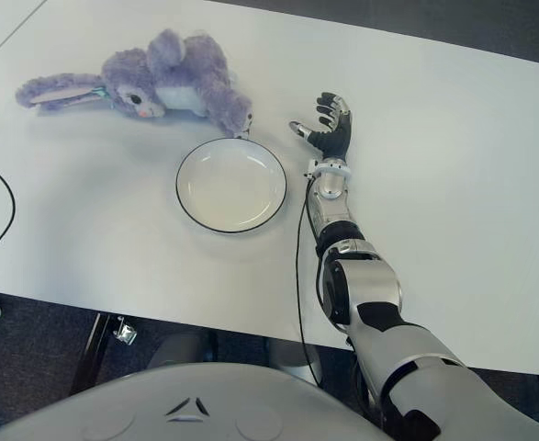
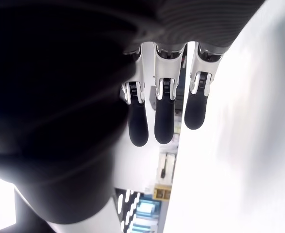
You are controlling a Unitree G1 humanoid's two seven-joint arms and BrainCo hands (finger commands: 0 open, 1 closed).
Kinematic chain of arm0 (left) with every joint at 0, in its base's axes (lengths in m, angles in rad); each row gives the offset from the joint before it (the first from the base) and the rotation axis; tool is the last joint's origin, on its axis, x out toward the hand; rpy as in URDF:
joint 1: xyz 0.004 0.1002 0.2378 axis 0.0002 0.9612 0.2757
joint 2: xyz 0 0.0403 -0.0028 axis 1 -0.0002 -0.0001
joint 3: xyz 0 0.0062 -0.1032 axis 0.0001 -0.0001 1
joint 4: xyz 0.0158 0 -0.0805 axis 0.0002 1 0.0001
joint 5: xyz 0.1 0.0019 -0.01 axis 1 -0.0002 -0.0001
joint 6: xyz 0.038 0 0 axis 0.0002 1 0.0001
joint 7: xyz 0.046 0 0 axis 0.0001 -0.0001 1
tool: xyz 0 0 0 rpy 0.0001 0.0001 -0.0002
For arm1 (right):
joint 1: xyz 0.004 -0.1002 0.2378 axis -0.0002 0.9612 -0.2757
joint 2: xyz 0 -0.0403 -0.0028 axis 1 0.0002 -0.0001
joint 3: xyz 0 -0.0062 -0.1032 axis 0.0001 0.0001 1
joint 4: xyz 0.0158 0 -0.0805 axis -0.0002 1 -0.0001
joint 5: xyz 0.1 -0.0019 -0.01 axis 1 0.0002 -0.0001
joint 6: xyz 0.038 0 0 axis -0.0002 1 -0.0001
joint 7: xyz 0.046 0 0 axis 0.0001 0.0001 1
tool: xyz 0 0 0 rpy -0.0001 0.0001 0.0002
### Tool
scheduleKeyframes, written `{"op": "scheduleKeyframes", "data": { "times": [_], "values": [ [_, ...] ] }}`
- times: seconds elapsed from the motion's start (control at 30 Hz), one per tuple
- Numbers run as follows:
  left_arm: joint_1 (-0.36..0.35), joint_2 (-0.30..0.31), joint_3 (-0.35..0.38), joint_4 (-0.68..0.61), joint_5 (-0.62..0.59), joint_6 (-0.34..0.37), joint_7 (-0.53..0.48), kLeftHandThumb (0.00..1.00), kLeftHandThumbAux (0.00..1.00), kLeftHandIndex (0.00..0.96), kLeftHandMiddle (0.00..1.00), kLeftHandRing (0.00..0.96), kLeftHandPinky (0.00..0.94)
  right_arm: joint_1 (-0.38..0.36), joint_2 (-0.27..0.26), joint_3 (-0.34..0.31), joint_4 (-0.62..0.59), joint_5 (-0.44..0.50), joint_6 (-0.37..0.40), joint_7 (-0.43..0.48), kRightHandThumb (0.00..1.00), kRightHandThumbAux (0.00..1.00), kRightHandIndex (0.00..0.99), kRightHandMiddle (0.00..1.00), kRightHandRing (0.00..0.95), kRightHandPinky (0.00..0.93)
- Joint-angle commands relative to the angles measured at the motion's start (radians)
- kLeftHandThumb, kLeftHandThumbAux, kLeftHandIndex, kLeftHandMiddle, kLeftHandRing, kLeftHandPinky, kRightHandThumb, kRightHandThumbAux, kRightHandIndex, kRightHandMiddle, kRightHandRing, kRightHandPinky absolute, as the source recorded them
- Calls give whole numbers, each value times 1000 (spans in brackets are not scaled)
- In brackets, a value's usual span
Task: Put the doll into the plate.
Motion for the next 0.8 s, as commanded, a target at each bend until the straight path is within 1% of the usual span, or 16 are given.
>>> {"op": "scheduleKeyframes", "data": {
  "times": [0.03,0.3,0.33,0.37,0.4,0.43,0.47,0.53,0.57,0.6,0.67,0.73,0.8],
  "values": [
    [-40,-32,-47,97,71,-33,118,280,554,368,402,415,443,335,68,24,180,-30,79,6,25,998,256,298,271,262],
    [-59,-34,-64,122,87,-39,145,280,554,368,402,415,443,334,64,28,180,-33,82,4,14,998,258,305,280,269],
    [-99,-104,-78,221,53,-10,55,280,554,368,402,415,443,334,64,28,180,-32,81,5,14,998,257,305,280,269],
    [-143,-198,-73,335,-2,50,-89,313,514,323,321,344,384,334,64,28,180,-31,80,5,15,998,258,306,281,269],
    [-175,-265,-70,416,-41,93,-191,351,478,262,205,234,280,334,64,28,180,-31,79,6,17,998,260,307,282,269],
    [-194,-303,-67,463,-65,119,-252,365,466,240,164,194,243,334,63,28,180,-30,78,6,18,998,261,308,283,269],
    [-199,-296,-95,468,-42,122,-291,385,448,208,105,138,189,334,63,28,180,-31,77,5,20,998,262,309,283,269],
    [-209,-276,-156,477,15,135,-361,329,397,170,43,56,85,335,63,29,180,-31,78,5,22,998,267,311,286,269],
    [-213,-269,-181,484,35,142,-407,317,387,164,34,45,68,335,63,29,180,-31,77,5,22,998,268,312,286,269],
    [-217,-267,-193,491,42,147,-436,256,365,147,21,28,53,335,62,29,180,-31,77,6,21,998,270,312,287,273],
    [-227,-280,-225,521,63,186,-489,200,355,129,11,14,35,335,62,31,180,-32,77,6,20,998,270,310,286,276],
    [-238,-296,-249,533,74,200,-509,166,357,119,4,5,17,336,61,32,180,-31,77,6,17,998,269,308,285,278],
    [-247,-310,-271,537,81,200,-524,160,368,120,2,2,8,336,61,33,180,-31,77,4,16,998,267,306,284,280]
  ]
}}
